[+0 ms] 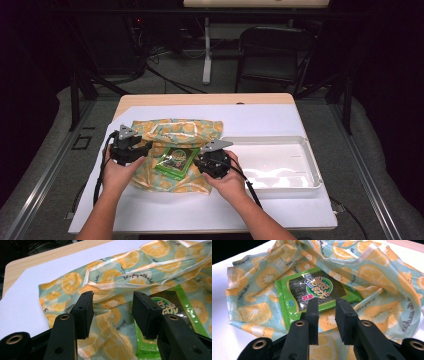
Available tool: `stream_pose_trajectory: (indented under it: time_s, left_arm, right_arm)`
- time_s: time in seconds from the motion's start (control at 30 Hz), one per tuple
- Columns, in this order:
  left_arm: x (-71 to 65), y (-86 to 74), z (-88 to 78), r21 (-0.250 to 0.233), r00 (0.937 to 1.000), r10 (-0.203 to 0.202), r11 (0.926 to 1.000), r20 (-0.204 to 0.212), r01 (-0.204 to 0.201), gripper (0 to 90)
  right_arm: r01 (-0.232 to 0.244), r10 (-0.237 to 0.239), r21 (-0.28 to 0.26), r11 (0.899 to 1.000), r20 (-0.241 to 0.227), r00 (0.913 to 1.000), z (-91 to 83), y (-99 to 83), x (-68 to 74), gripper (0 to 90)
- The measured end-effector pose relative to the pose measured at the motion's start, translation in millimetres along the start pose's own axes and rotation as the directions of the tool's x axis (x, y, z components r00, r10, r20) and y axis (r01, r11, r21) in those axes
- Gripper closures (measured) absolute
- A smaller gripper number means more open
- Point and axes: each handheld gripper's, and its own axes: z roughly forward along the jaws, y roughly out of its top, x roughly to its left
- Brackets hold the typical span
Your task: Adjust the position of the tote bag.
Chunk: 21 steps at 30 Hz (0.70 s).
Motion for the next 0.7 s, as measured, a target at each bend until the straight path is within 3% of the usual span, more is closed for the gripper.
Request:
stream_pose_trajectory:
  time_s: [0.17, 0.37, 0.5, 0.63, 0.67, 0.7]
  left_arm:
    - [-3.4, -5.7, -3.5, 0.009, 0.9999, -0.007, 0.9999, -0.009, 0.007, 51.3]
    - [-8.3, -21.0, 1.1, 0.060, 0.9994, -0.016, 0.9981, -0.030, 0.018, 51.9]
    - [-11.9, -28.1, 7.4, 0.102, 0.9988, 0.007, 0.9947, -0.048, -0.003, 55.2]
    - [-14.8, -34.2, 15.2, 0.152, 0.9963, 0.050, 0.9876, -0.069, -0.039, 70.5]
    - [-14.8, -35.5, 17.2, 0.166, 0.9958, 0.057, 0.9851, -0.072, -0.045, 70.5]
    - [-15.2, -36.7, 19.1, 0.181, 0.9949, 0.062, 0.9824, -0.079, -0.047, 77.0]
  right_arm:
    - [0.007, -0.007, -0.001, 1.000, 0.000, 1.0000, 0.1, -0.5, 0.1, 72.8]
    - [0.003, -0.003, -0.012, 1.000, 0.000, 1.0000, -1.2, -1.8, -0.8, 72.2]
    - [-0.005, 0.005, -0.006, 1.000, -0.007, 1.0000, 0.8, -3.0, -1.8, 71.9]
    - [-0.005, 0.005, -0.004, 1.000, -0.010, 0.9999, 3.6, -3.9, -1.1, 71.5]
    - [-0.005, 0.005, -0.004, 1.000, -0.010, 0.9999, 3.6, -3.9, -1.1, 71.5]
    - [-0.005, 0.005, -0.001, 1.000, -0.006, 1.0000, 4.8, -4.4, -1.4, 71.6]
